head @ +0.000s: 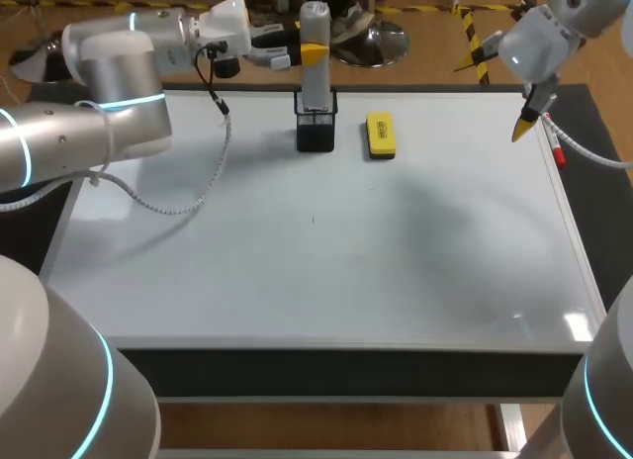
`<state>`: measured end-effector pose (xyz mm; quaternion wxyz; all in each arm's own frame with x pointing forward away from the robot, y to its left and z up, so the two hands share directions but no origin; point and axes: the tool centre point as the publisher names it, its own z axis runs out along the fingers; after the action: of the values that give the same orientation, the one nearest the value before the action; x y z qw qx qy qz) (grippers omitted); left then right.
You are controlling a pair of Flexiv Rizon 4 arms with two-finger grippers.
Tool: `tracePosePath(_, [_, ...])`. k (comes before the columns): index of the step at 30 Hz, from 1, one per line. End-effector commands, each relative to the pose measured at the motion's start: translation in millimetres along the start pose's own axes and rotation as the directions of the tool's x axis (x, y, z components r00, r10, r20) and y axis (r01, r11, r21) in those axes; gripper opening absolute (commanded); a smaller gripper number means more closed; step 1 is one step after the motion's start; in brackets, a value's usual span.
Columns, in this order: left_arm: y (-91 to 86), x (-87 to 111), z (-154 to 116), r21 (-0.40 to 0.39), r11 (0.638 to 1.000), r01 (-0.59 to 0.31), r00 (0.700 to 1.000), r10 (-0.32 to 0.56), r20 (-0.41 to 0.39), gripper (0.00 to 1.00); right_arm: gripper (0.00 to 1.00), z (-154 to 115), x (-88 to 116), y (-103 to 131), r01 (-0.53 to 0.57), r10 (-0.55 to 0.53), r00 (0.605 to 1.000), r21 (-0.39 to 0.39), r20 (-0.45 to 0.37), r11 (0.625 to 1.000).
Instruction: Pick up the inspection probe, press it on each red-marked spot on the whiteboard one by one, put down the probe, pick up the eraser, and wipe off all the red marks.
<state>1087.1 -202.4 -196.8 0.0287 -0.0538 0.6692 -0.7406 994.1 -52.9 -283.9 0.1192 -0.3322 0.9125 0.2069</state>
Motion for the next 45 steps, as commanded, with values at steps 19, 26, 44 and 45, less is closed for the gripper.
tracePosePath(19, [22.5,-12.2,-0.5,-0.003,1.0,0.0,1.0,0.0,-0.012,0.0,1.0,-0.5,0.0,-0.1,0.002,-0.002,1.0,0.003,-0.003,1.0])
tracePosePath(26, [36.3,-13.8,0.7,-0.003,1.0,0.013,1.0,-0.013,-0.023,0.0,1.0,-0.5,0.0,-0.1,0.002,-0.002,1.0,0.003,-0.003,1.0])
tracePosePath(44, [63.2,-16.6,-1.3,-0.019,0.999,0.035,0.999,-0.036,-0.035,0.0,1.0,-0.5,0.0,-0.1,0.002,-0.002,1.0,0.003,-0.003,1.0])
tracePosePath(45, [64.8,-16.4,-1.5,-0.02,0.999,0.039,0.999,-0.04,-0.035,0.0,1.0,-0.5,0.0,-0.1,0.002,-0.002,1.0,0.003,-0.003,1.0])
